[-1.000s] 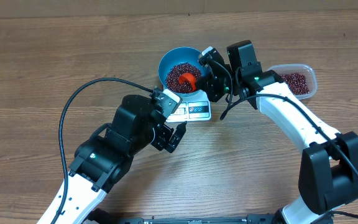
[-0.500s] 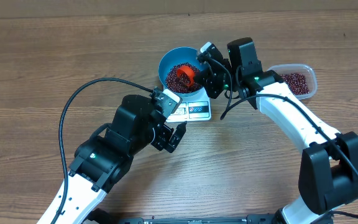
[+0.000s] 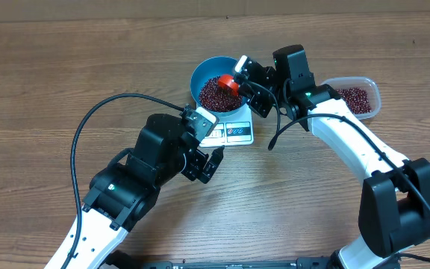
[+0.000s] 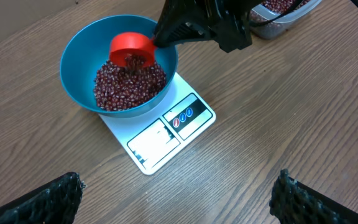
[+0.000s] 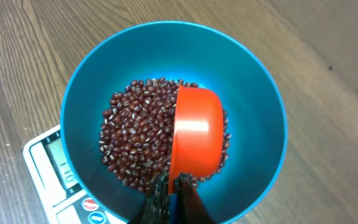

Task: Scoop item into bowl and weigh 150g on scale
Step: 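Tilt the scoop with the right gripper to pour beans into the bowl, then move the empty scoop back over the bean tub with the right gripper, then lower the scoop into the beans and drag it through with the right gripper, then lift the filled scoop and carry it left over the teal bowl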

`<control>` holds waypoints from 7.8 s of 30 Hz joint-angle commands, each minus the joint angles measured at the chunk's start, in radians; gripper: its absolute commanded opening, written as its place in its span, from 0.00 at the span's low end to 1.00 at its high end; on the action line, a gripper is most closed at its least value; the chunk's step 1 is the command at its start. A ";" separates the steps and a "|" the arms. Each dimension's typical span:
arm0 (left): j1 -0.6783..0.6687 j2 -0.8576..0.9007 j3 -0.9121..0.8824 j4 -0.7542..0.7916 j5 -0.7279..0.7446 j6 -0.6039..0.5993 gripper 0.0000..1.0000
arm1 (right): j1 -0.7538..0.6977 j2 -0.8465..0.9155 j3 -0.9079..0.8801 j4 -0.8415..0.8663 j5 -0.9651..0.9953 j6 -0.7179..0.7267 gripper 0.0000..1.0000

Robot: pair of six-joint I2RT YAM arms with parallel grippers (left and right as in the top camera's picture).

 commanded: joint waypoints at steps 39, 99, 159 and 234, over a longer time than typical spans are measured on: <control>0.005 0.006 -0.008 0.001 0.010 0.019 0.99 | -0.261 -0.310 0.023 -0.283 0.417 0.286 0.04; 0.005 0.006 -0.008 0.002 0.010 0.019 1.00 | -0.541 -0.025 -0.005 -0.451 0.225 0.285 0.04; 0.005 0.006 -0.008 0.002 0.010 0.019 0.99 | -0.758 0.035 -0.005 -0.470 -0.299 0.338 0.04; 0.005 0.006 -0.008 0.001 0.010 0.019 1.00 | -0.299 0.035 -0.005 0.060 -0.812 0.629 0.04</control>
